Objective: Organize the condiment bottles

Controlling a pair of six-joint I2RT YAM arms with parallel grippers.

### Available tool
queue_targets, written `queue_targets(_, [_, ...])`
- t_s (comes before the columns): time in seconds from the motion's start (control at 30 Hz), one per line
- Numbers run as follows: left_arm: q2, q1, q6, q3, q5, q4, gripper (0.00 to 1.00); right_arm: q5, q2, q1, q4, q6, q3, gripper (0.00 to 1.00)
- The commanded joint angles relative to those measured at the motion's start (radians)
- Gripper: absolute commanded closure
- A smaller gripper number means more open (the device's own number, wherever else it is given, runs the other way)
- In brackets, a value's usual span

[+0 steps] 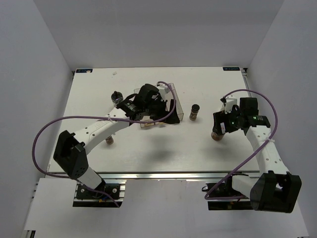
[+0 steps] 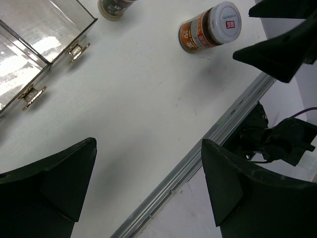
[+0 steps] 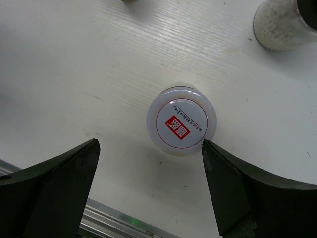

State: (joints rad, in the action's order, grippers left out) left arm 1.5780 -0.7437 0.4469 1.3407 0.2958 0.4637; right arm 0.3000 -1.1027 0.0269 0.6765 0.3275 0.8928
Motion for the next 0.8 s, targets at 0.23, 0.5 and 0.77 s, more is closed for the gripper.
queue_targets(0.23, [-0.185,-0.003,0.024,-0.118,-0.066,-0.023,0.04,-0.091,-0.103,0.002,-0.078,0.048,0.031,0.11])
queue_targets(0.5, [-0.226,-0.003,0.023,-0.127,-0.113,0.006,0.03,-0.105,-0.169,0.002,-0.123,0.051,0.015,0.11])
queue_targets(0.77, [-0.259,-0.003,0.021,-0.149,-0.150,0.029,0.03,-0.094,-0.206,0.002,-0.140,0.053,0.005,0.17])
